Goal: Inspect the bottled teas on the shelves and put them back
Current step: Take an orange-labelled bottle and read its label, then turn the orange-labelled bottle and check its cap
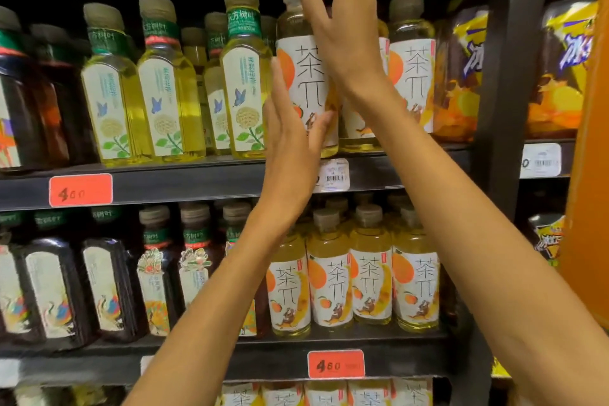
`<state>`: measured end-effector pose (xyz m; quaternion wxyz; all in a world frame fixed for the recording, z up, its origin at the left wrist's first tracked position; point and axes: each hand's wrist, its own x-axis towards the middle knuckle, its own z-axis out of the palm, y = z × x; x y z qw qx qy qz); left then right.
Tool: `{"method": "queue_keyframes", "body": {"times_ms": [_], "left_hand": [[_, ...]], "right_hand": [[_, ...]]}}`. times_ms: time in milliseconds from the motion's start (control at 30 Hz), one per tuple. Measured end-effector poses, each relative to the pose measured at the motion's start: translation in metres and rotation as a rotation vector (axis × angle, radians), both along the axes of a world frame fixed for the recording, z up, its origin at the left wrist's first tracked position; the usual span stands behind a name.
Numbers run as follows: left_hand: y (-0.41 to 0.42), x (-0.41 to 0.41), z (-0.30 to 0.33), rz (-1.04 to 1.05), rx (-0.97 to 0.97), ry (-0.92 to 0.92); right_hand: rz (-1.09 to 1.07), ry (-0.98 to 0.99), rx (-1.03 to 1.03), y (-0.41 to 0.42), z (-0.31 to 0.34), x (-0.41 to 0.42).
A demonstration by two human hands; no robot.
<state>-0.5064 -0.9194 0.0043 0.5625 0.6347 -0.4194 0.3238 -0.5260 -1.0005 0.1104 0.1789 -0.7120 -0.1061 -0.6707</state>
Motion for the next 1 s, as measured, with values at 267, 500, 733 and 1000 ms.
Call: {"method": "queue_keyframes", "body": {"times_ms": [267,500,733,1000], "left_hand": [[-0.002,-0.003,0.001,0.339,0.104,-0.059],[-0.002,0.004,-0.004,0.629,0.179,-0.100],[-0.006,0.007,-0.004,0.650,0.183,-0.106],[-0.007,0.001,-0.007,0.607,0.120,-0.115]], "right_hand": [[-0.486,0.151,-0.211,-0.025,0.007,-0.003],[-0.665,0.181,-0.224,-0.020,0.007,0.007],[-0.696,0.199,-0.195,-0.024,0.000,0.005],[-0.753,0.198,-0.044,-0.046,-0.004,0.003]]}}
